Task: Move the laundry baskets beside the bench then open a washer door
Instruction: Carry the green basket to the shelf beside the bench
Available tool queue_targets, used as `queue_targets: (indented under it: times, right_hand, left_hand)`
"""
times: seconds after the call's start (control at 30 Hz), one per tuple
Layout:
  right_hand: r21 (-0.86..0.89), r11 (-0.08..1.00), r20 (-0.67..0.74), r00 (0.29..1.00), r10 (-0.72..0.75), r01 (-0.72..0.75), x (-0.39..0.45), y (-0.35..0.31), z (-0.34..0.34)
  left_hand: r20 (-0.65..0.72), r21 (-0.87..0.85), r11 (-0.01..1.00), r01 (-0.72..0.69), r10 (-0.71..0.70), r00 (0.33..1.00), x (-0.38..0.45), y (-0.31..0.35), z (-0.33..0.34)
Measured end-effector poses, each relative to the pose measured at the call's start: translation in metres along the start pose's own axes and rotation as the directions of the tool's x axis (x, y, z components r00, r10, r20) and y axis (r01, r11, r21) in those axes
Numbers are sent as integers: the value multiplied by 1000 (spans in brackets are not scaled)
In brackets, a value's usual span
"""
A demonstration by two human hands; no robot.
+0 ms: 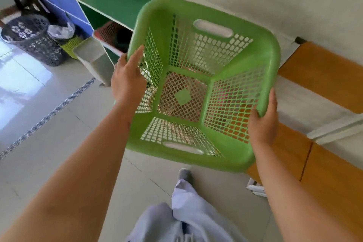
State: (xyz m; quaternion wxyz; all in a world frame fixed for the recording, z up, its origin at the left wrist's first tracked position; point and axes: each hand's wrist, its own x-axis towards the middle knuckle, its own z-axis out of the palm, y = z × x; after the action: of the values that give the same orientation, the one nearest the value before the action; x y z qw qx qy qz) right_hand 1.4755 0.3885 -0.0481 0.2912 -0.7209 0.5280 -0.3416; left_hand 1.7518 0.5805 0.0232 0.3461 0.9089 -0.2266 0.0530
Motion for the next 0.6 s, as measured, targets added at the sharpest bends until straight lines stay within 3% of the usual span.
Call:
queue_targets:
  times: [0.37, 0.6]
  right_hand:
    - [-175, 970, 37, 983, 179, -170, 45, 21, 93]
    - [-351, 886, -2, 946, 324, -304, 47, 48, 156]
  left_hand:
    - [238, 26, 995, -96, 87, 967, 113, -52, 129]
    - [499, 57, 991, -120, 76, 863, 166, -88, 213]
